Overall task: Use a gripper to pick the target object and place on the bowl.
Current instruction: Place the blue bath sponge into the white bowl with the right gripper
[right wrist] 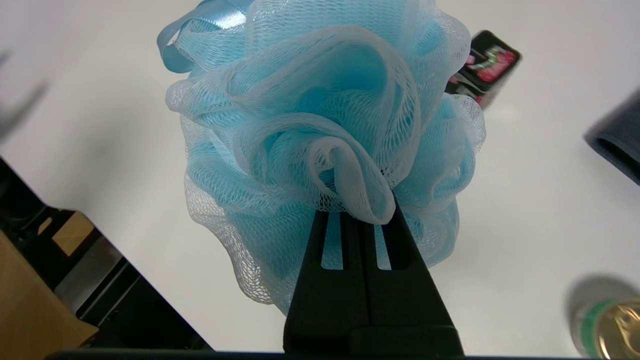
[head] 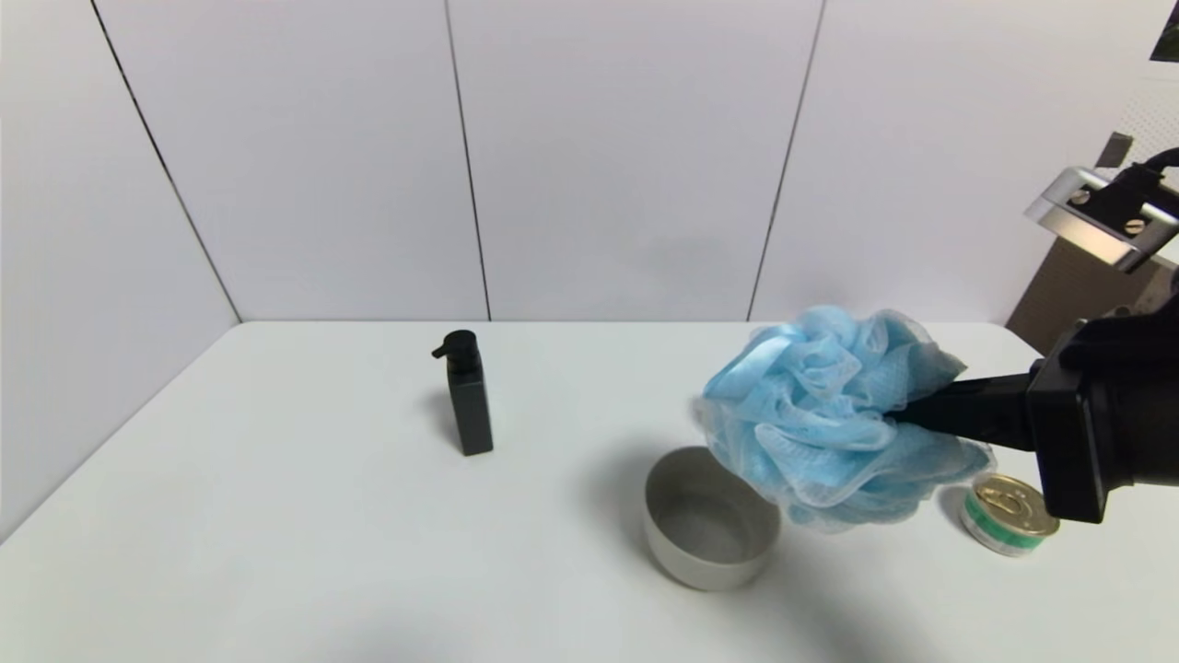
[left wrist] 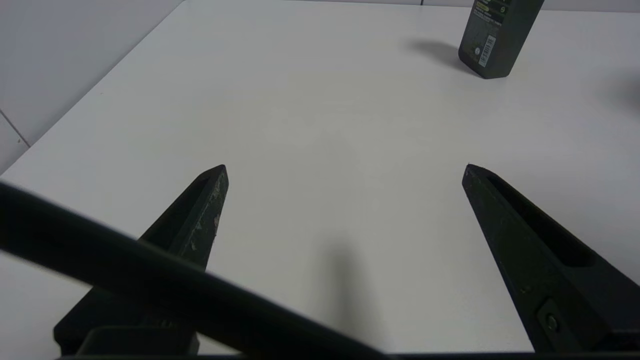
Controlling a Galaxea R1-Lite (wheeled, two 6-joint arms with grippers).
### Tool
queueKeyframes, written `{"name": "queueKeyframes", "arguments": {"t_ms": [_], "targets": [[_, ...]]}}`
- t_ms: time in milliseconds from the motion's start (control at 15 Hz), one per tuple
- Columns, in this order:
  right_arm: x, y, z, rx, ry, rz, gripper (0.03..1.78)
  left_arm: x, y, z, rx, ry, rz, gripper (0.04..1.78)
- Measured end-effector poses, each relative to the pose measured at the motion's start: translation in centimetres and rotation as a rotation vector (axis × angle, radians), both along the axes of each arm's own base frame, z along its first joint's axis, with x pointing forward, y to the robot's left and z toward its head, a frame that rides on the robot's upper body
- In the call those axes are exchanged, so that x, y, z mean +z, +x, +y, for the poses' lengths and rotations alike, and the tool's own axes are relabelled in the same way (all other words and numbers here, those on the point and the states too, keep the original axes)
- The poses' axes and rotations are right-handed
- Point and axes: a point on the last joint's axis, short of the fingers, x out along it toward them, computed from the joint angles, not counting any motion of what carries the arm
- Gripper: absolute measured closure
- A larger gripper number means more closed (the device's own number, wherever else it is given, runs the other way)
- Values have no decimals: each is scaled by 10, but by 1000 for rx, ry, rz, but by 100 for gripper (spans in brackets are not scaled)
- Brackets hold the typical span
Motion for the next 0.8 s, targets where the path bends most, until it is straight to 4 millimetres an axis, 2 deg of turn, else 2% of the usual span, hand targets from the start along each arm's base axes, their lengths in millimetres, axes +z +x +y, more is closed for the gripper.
{"name": "queueKeyframes", "arguments": {"t_ms": [267, 400, 800], "targets": [[-19, 1, 14, 72, 45, -62, 176, 0, 0, 0, 0, 0, 0, 13], [-26, 2, 18, 124, 52, -40, 176, 0, 0, 0, 0, 0, 0, 13], [-48, 24, 34, 135, 53, -39, 176, 0, 0, 0, 0, 0, 0, 13]]}}
